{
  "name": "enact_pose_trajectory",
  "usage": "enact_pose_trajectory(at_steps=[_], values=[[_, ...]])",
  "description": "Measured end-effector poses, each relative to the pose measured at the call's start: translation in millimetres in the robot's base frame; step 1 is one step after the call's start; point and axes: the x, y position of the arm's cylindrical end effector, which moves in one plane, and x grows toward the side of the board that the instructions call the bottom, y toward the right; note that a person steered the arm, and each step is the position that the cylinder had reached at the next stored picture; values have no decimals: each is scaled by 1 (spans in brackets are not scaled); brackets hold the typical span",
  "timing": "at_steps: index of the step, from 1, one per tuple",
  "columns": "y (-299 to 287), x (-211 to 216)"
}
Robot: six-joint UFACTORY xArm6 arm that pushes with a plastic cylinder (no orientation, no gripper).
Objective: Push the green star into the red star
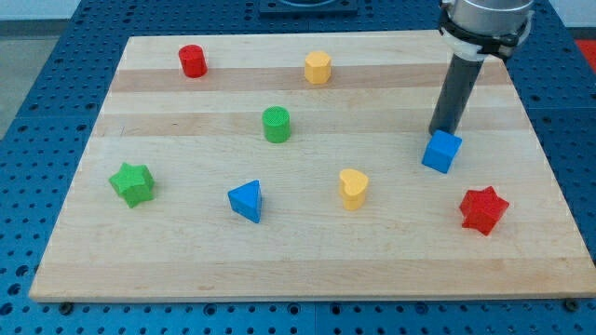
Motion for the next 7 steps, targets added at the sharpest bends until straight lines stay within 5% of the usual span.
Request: enact_pose_trajectory(at_steps=[3,5,7], values=[[-13,28],[-84,31],[-8,65]])
